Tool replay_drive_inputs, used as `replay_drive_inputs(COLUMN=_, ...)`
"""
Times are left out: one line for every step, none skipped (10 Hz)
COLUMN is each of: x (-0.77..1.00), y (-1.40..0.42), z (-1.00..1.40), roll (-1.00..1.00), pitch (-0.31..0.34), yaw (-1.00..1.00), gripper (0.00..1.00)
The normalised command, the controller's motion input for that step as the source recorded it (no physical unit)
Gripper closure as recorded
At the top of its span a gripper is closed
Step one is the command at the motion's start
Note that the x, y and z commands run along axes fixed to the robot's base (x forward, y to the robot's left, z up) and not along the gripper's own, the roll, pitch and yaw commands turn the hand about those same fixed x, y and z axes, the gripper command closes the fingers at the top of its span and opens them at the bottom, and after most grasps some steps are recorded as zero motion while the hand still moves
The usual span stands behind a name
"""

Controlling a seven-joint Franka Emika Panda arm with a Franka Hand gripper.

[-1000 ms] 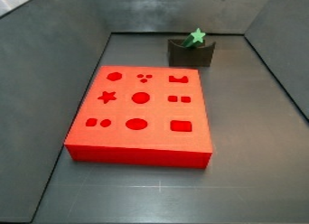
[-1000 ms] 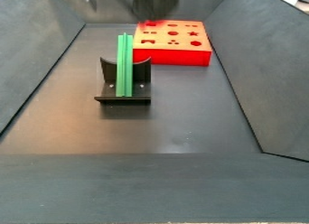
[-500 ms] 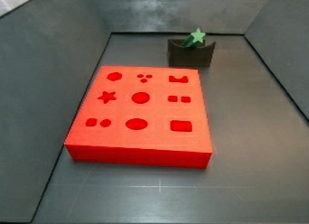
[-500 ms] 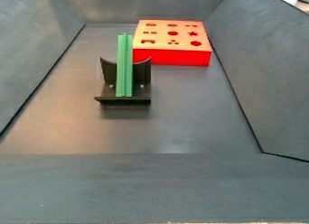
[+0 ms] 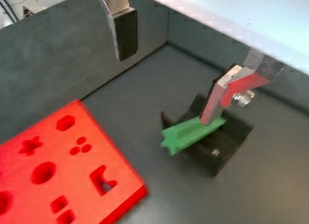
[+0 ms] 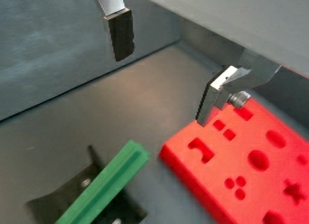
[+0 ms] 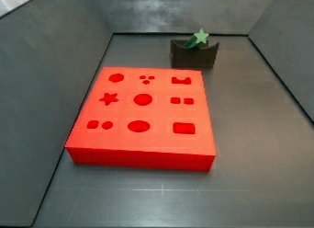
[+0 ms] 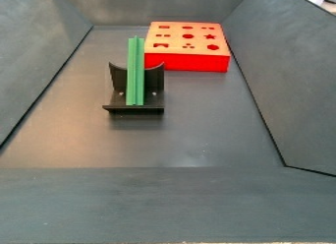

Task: Pick up the star object. Move up. Place the star object on the fixture. Regrasp the star object. Move to above the board. Insert the star object.
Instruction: Regrasp the star object.

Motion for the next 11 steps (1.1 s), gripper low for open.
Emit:
replay_drive_inputs(x=0.00, y=-0.02, z=0.01, roll=1.00, pitch=-0.001, yaw=0.02, gripper=0.00)
replay_drive_inputs(x=0.00, y=-0.02, z=0.01, roll=1.00, pitch=-0.001, yaw=0.02, gripper=0.00)
replay_drive_inputs(x=0.00, y=-0.02, z=0.01, roll=1.00, pitch=0.005, yaw=0.03, gripper=0.00)
replay_drive_inputs(x=0.00, y=-0.02, z=0.01, roll=1.00, pitch=0.011, yaw=0.03, gripper=0.00)
replay_drive_inputs(x=0.02, y=-0.02, z=0.00, roll=1.00, pitch=0.019, yaw=0.03, gripper=0.00)
replay_drive_inputs(x=0.03, y=-0.02, z=0.00, roll=1.00, pitch=0.027, yaw=0.03, gripper=0.00)
replay_drive_inputs(x=0.04, y=-0.02, z=-0.01, roll=1.00, pitch=0.036, yaw=0.04, gripper=0.00)
replay_drive_inputs(x=0.06, y=-0.03, z=0.00, roll=1.00, pitch=0.053, yaw=0.04, gripper=0.00)
replay_drive_inputs(x=0.07, y=-0.03, z=0.00, roll=1.00, pitch=0.062, yaw=0.05, gripper=0.00)
replay_drive_inputs(x=0.09, y=-0.04, z=-0.01, roll=1.00, pitch=0.096, yaw=0.06, gripper=0.00)
replay_drive_inputs(x=0.09, y=-0.04, z=-0.01, roll=1.00, pitch=0.111, yaw=0.07, gripper=0.00)
